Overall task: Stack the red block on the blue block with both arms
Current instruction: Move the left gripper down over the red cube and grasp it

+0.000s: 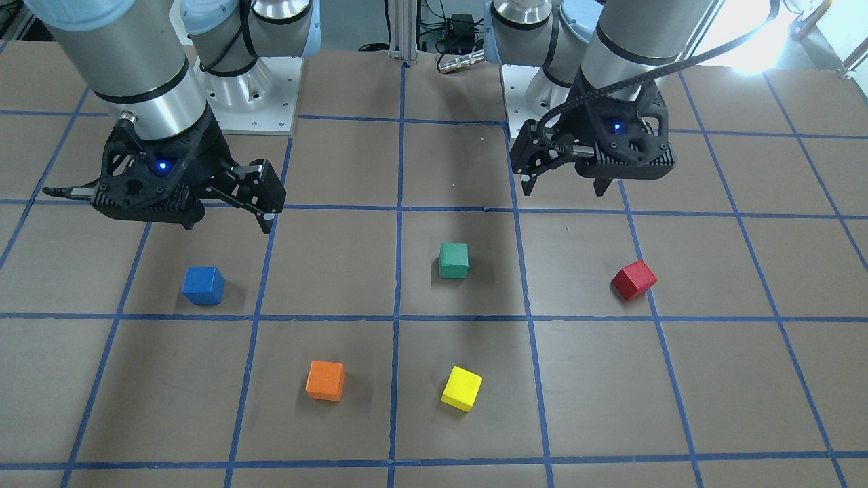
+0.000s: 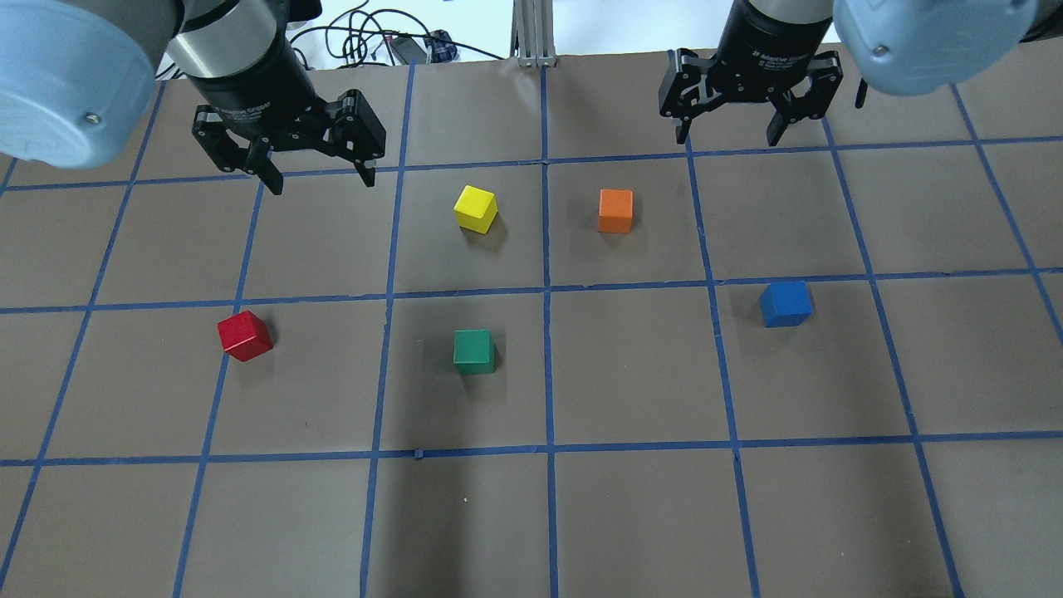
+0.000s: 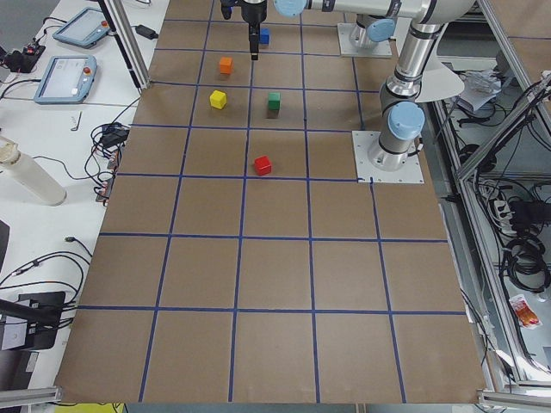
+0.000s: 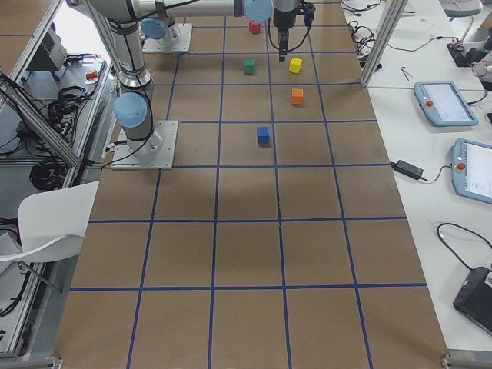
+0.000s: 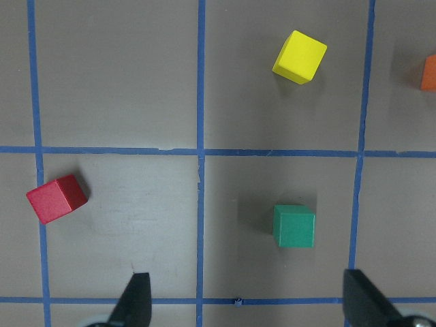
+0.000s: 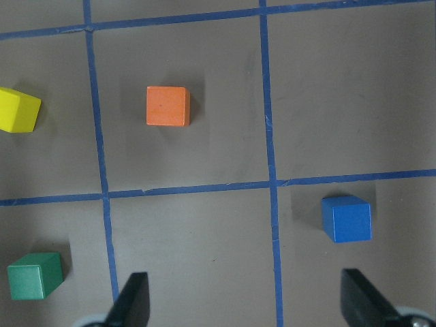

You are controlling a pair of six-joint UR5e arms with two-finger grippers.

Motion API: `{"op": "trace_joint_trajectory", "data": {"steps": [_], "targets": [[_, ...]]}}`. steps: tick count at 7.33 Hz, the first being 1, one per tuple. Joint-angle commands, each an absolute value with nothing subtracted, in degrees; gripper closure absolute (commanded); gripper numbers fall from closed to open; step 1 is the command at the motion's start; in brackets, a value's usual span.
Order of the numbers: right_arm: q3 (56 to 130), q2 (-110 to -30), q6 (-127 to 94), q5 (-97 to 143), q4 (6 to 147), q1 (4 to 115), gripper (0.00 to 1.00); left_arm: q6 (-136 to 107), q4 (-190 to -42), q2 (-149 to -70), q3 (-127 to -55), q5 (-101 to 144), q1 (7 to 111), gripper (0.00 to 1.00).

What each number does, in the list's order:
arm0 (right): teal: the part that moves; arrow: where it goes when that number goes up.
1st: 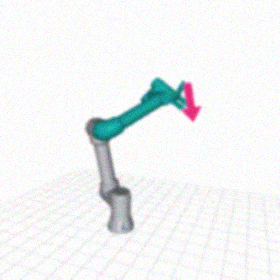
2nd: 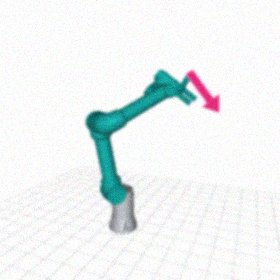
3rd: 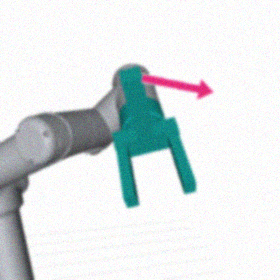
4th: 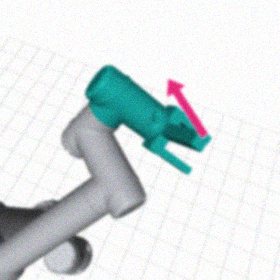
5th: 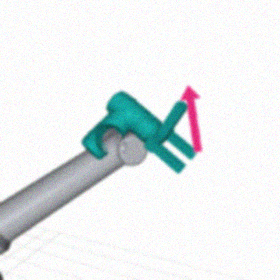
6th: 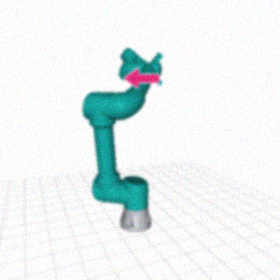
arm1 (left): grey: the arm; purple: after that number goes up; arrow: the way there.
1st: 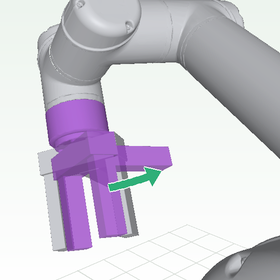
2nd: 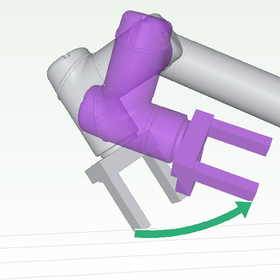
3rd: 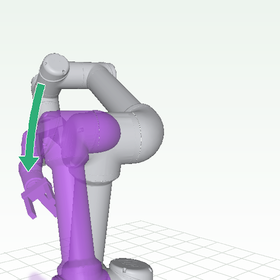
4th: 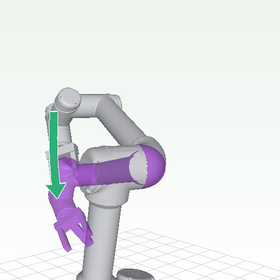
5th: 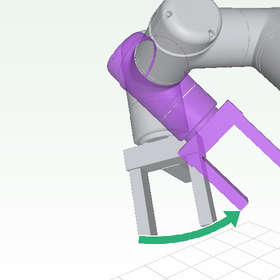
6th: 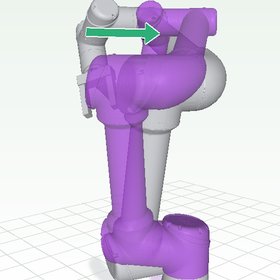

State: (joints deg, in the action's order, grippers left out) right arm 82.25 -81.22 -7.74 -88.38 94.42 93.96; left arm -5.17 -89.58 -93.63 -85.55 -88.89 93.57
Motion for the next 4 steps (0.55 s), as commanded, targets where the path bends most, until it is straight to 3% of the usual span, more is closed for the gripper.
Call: {"op": "trace_joint_trajectory", "data": {"steps": [1, 4], "targets": [[82.2, -81.1, -7.6, -88.2, 94.0, 94.0, 0.00, -5.1, -89.3, -94.3, -85.9, -88.9, 93.5, 0.00], [82.2, -81.1, -7.6, -88.3, 94.3, 94.0, 0.00, -4.2, -89.3, -93.8, -88.0, -89.0, 90.5, 0.00]]}}
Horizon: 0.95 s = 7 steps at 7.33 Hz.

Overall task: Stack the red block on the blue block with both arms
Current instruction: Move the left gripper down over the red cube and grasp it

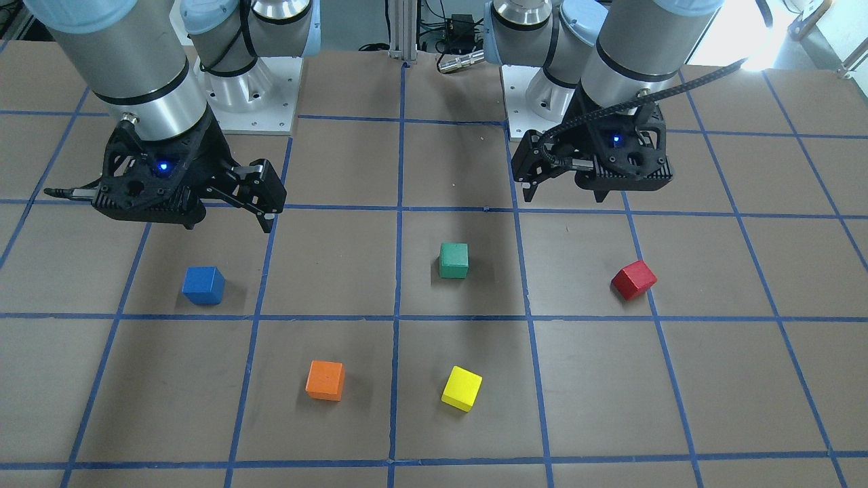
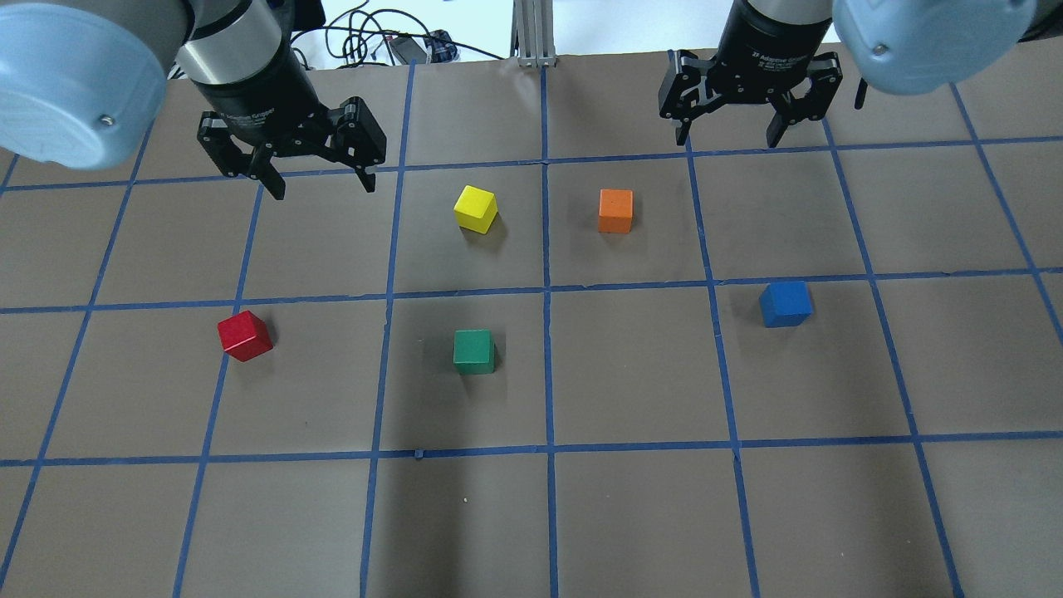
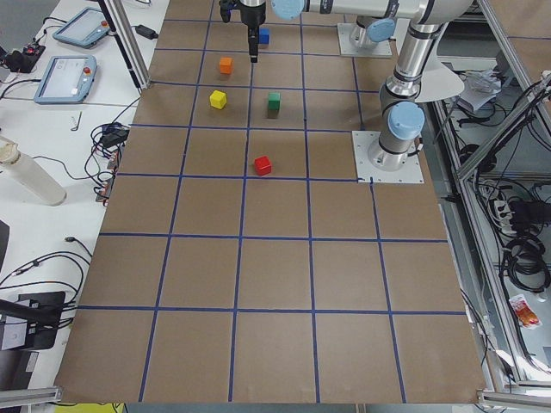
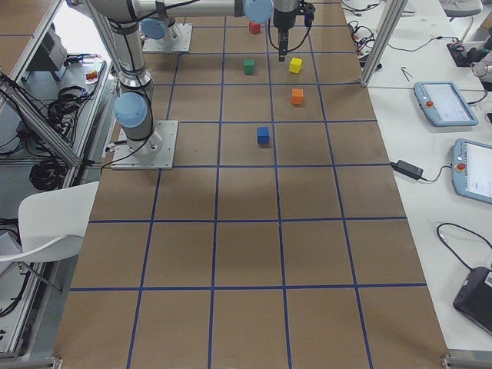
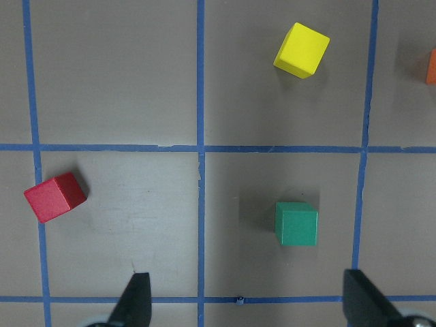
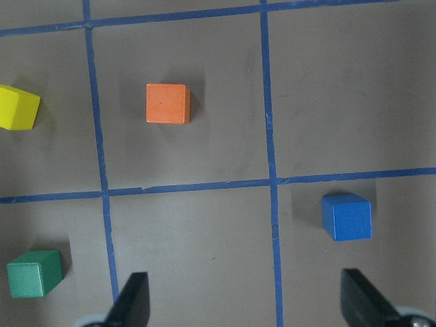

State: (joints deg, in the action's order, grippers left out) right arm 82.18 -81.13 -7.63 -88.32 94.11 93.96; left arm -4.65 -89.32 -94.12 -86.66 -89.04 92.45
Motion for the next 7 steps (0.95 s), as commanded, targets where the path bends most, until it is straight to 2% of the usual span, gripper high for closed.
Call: {"op": "trace_joint_trajectory", "data": {"steps": [1, 4, 7], "targets": [[82.2, -81.2, -7.6, -88.3, 94.2, 94.0, 0.00, -0.5, -89.3, -93.6, -89.5, -89.0, 84.9, 0.00], [82.2, -81.1, -7.6, -88.3, 93.8, 94.0, 0.00, 3.1, -83.3, -94.7, -95.9, -89.1, 75.3, 0.00], [82.3, -81.1, -7.6, -88.3, 94.0, 94.0, 0.00, 5.8, -65.7, -96.0, -109.1, -93.1, 69.5, 0.00]]}}
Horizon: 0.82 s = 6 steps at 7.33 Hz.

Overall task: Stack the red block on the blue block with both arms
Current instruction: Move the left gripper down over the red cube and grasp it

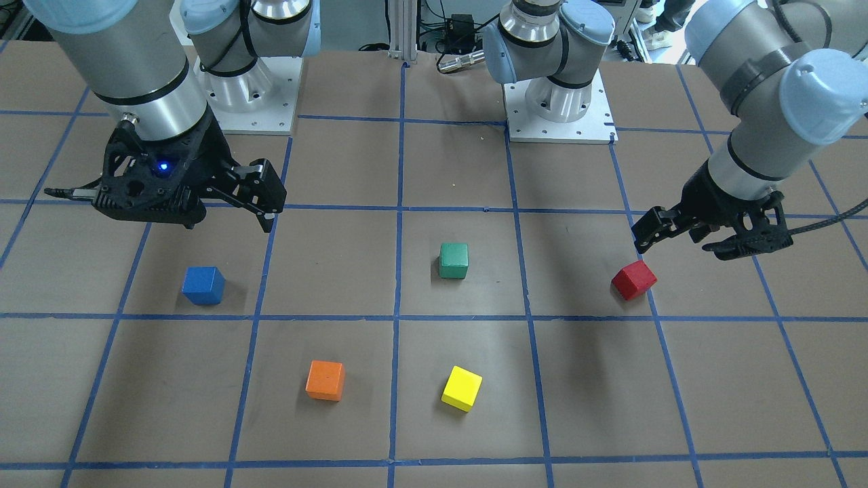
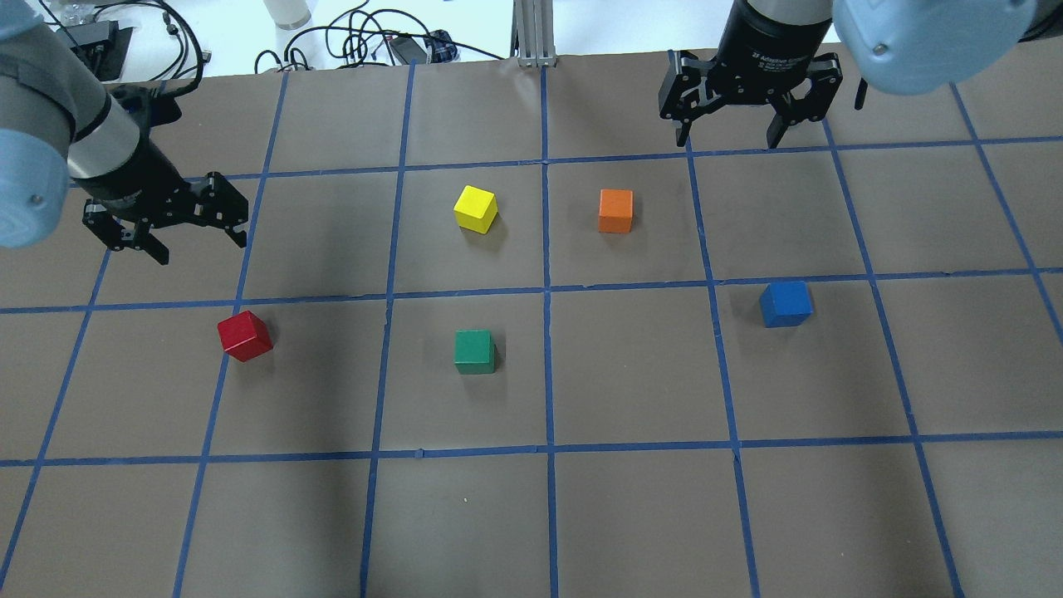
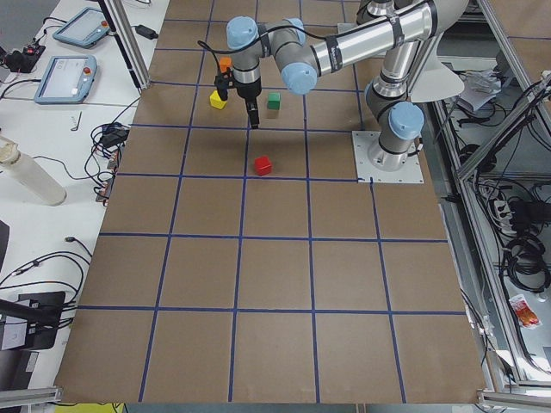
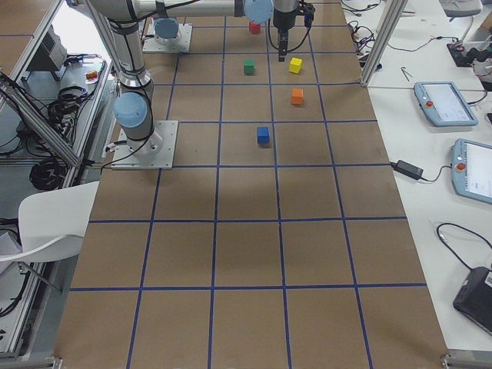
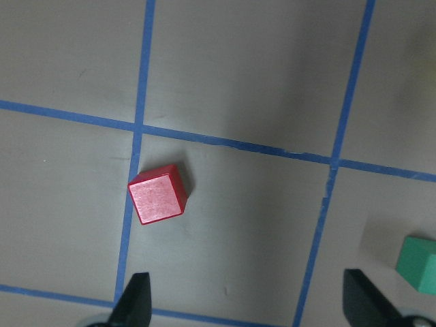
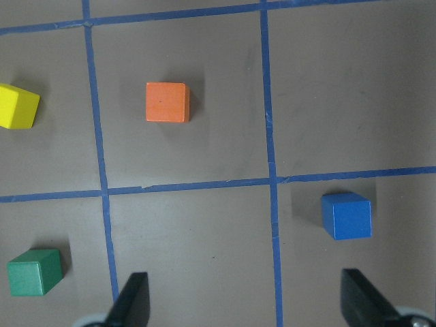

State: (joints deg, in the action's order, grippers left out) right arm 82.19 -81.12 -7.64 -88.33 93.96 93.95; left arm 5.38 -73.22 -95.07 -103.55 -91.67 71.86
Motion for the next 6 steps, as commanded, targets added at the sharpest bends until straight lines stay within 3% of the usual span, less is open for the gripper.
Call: {"op": "trace_joint_trajectory", "data": {"steps": [1, 3, 6], "targets": [[82.2, -81.1, -7.6, -88.3, 94.2, 94.0, 0.00, 5.7, -62.3, -96.5, -113.8, -92.9, 68.5, 0.00], [82.2, -81.1, -7.6, -88.3, 94.2, 94.0, 0.00, 4.6, -53.5, -99.2, -120.0, -92.5, 67.6, 0.00], [82.2, -81.1, -7.6, -88.4, 94.1, 94.0, 0.00, 4.4, -49.3, -102.2, -120.4, -92.5, 67.4, 0.00]]}}
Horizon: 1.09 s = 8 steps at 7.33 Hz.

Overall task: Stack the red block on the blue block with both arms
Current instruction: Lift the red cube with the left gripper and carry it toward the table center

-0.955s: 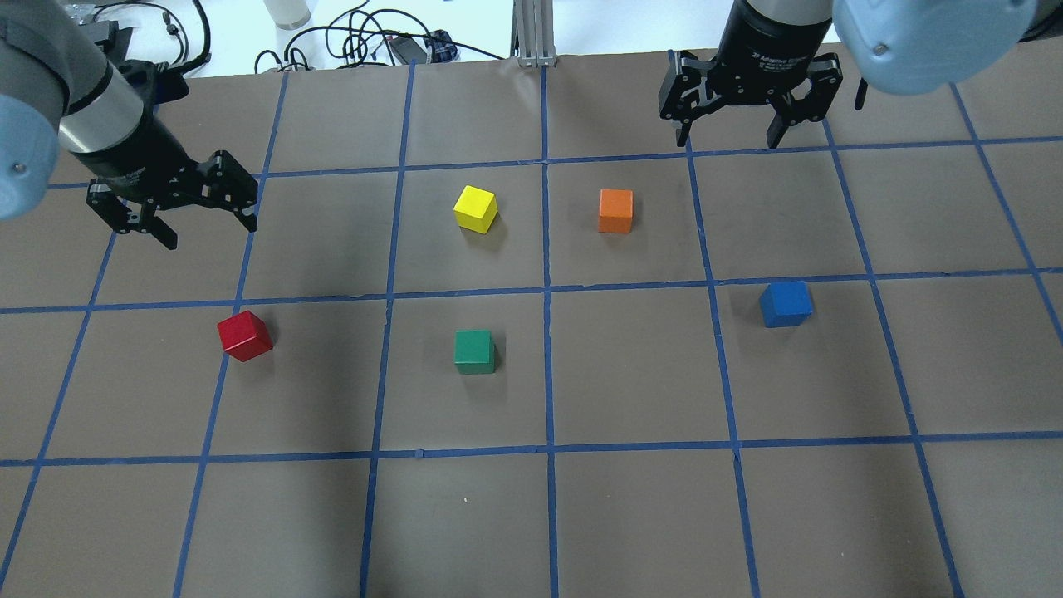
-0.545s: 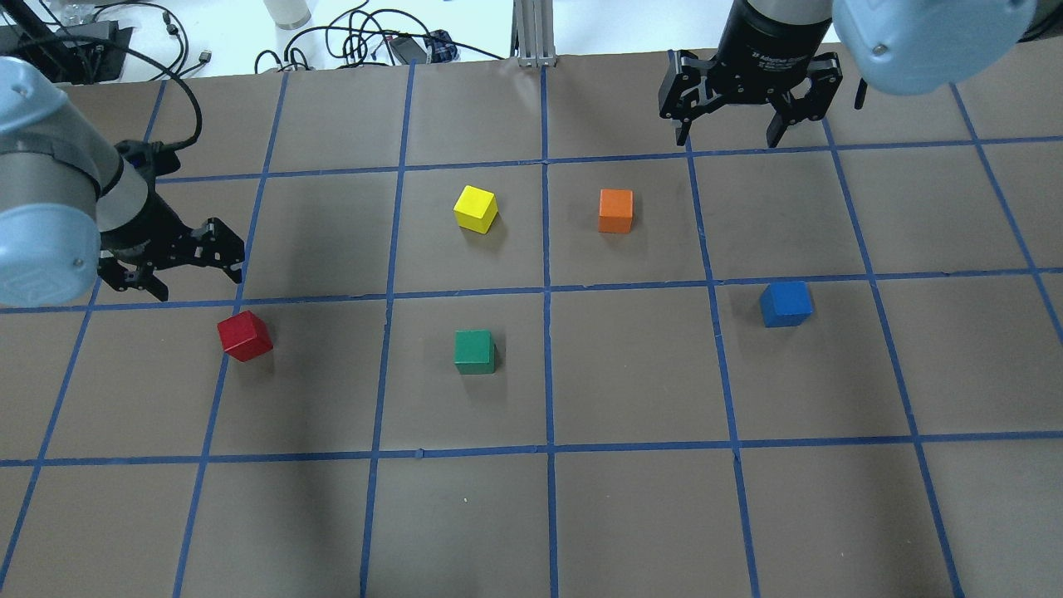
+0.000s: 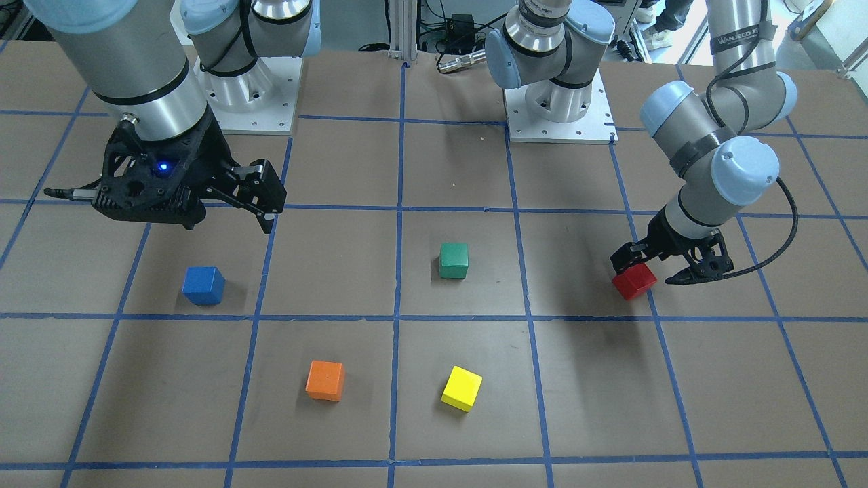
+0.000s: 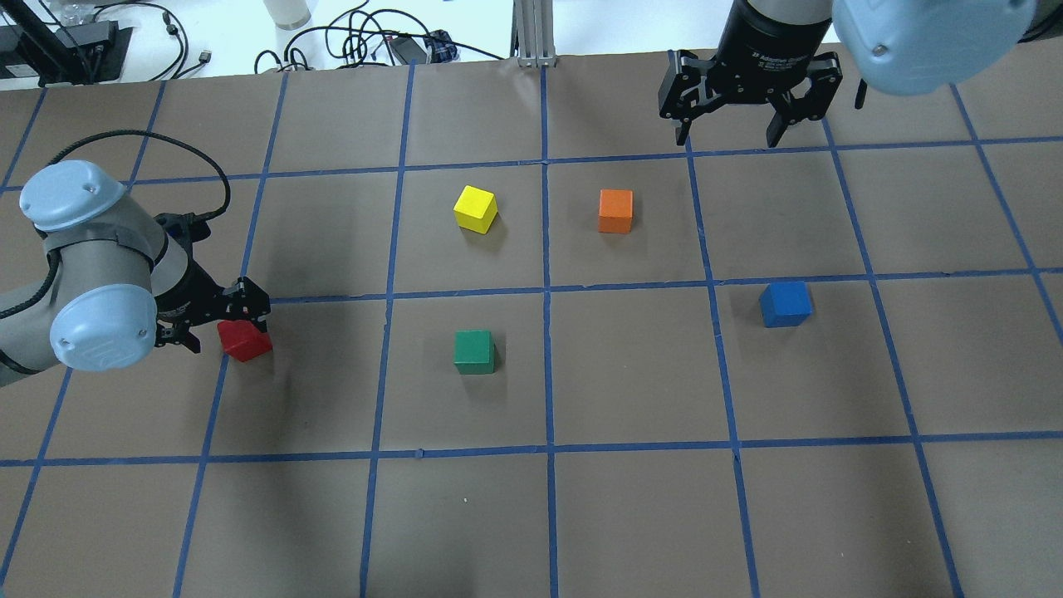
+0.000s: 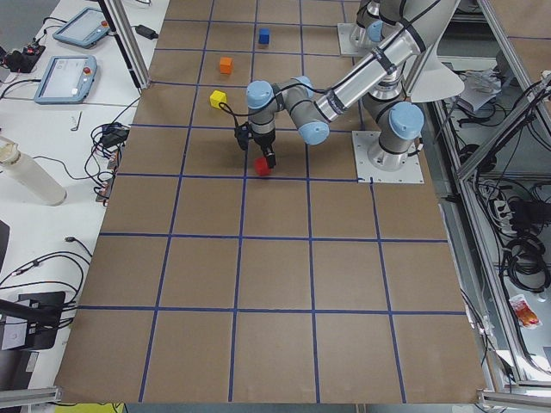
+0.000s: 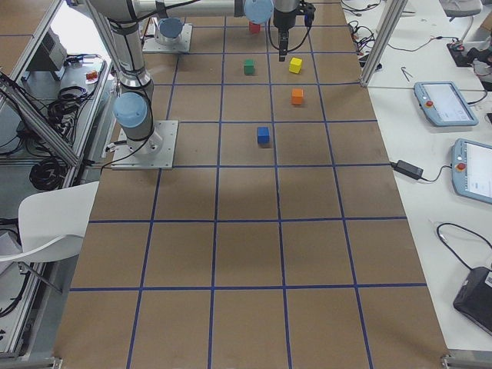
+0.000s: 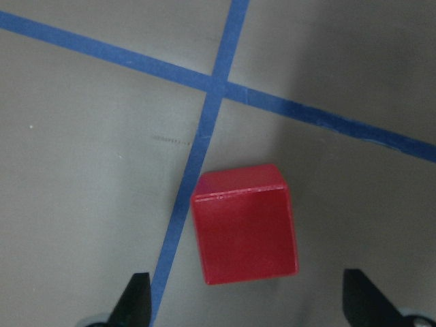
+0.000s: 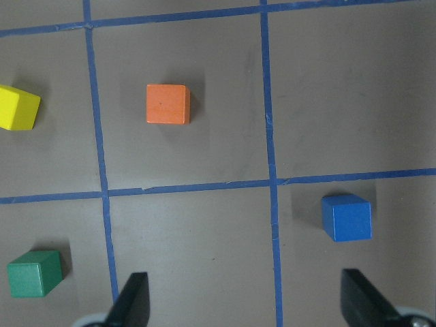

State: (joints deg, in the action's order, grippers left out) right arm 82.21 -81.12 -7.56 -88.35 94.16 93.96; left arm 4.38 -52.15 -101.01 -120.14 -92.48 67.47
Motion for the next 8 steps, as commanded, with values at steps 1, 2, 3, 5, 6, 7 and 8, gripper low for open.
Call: {"op": "trace_joint_trajectory", "data": {"steps": [1, 2, 3, 5, 6, 7, 8], "targets": [[82.3, -81.1, -7.6, -88.3, 94.3, 94.0, 0.00, 4.4, -48.1, -103.0, -120.5, -92.5, 67.4, 0.06], [82.2, -81.1, -7.6, -88.3, 94.3, 94.0, 0.00, 4.3, -48.1, -103.8, -120.5, -92.5, 67.4, 0.31], [82.3, -81.1, -7.6, -88.3, 94.1, 94.0, 0.00, 4.3, -48.0, -104.2, -120.5, -92.5, 67.5, 0.47], [82.3, -81.1, -7.6, -88.3, 94.1, 94.0, 0.00, 4.8, -48.5, -102.6, -119.4, -93.3, 67.8, 0.89], [82.2, -81.1, -7.6, -88.3, 94.1, 94.0, 0.00, 4.8, -51.0, -101.9, -116.0, -93.3, 68.9, 0.94], [82.3, -81.2, -7.6, -88.3, 93.9, 94.0, 0.00, 5.0, -57.4, -101.7, -109.3, -93.0, 72.8, 0.96], [82.3, -81.2, -7.6, -88.3, 93.8, 94.0, 0.00, 4.3, -64.4, -102.1, -101.3, -93.1, 80.6, 0.98]]}}
